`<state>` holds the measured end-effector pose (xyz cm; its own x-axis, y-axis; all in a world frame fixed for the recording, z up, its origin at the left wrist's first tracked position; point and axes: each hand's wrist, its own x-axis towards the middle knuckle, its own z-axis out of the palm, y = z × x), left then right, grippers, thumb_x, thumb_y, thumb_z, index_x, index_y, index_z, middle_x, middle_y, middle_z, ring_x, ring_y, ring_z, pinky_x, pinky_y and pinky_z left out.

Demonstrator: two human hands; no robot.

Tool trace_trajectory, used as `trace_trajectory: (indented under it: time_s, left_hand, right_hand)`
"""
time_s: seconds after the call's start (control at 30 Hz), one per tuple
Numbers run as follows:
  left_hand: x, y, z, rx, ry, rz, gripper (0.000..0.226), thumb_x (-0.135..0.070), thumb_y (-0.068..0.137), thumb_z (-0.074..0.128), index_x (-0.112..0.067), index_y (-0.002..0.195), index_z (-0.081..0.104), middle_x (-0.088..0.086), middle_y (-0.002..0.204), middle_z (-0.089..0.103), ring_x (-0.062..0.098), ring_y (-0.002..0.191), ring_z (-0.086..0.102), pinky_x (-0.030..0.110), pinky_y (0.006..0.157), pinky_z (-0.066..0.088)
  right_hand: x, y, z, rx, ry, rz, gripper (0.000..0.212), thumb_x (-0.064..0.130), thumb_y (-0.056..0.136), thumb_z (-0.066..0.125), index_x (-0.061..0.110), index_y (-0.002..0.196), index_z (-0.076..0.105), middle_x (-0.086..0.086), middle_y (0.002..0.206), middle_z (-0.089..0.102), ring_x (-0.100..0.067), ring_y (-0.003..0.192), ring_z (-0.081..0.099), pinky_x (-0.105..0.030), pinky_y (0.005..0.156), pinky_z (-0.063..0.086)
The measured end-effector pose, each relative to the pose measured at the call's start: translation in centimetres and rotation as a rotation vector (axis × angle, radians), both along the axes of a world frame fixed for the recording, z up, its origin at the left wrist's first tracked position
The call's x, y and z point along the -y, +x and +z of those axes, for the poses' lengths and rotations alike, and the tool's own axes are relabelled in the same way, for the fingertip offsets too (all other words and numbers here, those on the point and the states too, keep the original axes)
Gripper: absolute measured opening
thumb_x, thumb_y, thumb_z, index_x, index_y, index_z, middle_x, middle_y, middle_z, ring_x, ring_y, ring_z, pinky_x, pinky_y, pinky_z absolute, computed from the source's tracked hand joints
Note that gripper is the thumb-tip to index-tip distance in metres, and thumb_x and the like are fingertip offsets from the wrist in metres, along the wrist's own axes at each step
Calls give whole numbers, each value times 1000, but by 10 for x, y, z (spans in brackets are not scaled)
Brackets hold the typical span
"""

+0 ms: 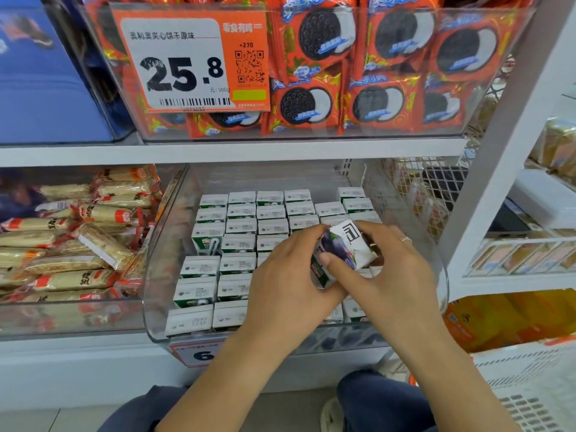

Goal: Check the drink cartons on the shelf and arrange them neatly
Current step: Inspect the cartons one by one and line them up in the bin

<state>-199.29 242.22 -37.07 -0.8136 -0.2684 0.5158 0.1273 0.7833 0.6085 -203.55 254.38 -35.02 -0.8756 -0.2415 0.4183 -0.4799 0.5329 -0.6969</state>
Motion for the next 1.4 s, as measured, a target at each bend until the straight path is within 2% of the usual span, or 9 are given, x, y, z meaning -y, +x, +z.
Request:
trace_trajectory:
  time_s: [0.1,0.3,0.47,0.6,0.77,0.93,1.07,1.2,1.4]
  left_hand:
    - [3,-1,2,3,137,-13,51,-49,68,62,-45,115,46,-24,104,62,-4,93,58,26,74,55]
    - [2,2,2,0,237,-76,56,-54,66,64,-48,118,44,-29,111,57,-8,99,58,17,81,52]
    - [1,1,2,-22,287,-107,54,-45,69,70,-47,117,47,-27,112,59,-5,105,57,16,87,51]
    - [2,1,6,-54,376,-108,49,-40,69,76,-46,111,50,-27,108,63,-6,100,61,10,81,50]
    - [11,-1,15,-52,930,-200,38,-22,68,74,-22,103,60,-12,92,73,5,86,70,13,67,52]
    - [17,-1,18,-28,1224,-342,40,-15,71,69,-8,110,58,3,94,74,20,93,71,27,77,56]
    - [23,-1,19,38,1236,-395,35,-15,71,71,-11,104,62,5,98,74,20,95,70,27,78,56]
    - [28,-1,20,168,1019,-387,40,-24,71,78,-23,109,65,-3,111,71,14,107,66,28,87,54]
    - [23,-3,16,70,818,-237,57,-33,53,82,-31,106,61,-14,105,70,4,99,64,19,82,51]
  right_hand:
    - [-2,1,2,49,-141,72,42,77,67,54,51,101,55,29,95,59,4,91,58,-11,72,45]
    - [-4,2,4,62,-267,137,14,48,82,55,49,96,58,24,94,64,1,92,61,-18,75,51]
    - [-6,2,6,149,-325,164,11,34,88,63,41,97,65,18,92,67,0,90,63,-12,73,49]
    - [-7,0,11,285,-456,191,24,45,82,54,34,97,70,18,93,70,0,92,64,-16,75,49]
    - [-9,-6,11,478,-453,209,34,48,77,57,33,105,67,17,101,70,3,95,62,-28,90,50]
    - [-8,-1,15,639,-476,348,48,49,61,65,29,104,67,9,97,73,-3,91,66,-24,85,54]
    - [-8,-1,14,611,-545,297,63,47,54,71,22,112,64,7,97,73,-5,91,67,-23,81,54]
    - [-13,-4,13,578,-615,271,43,37,58,73,35,100,64,19,91,72,1,86,66,-15,70,53]
    - [-17,-8,11,838,-865,320,58,24,61,75,19,117,61,-2,99,72,-18,92,70,-26,74,58]
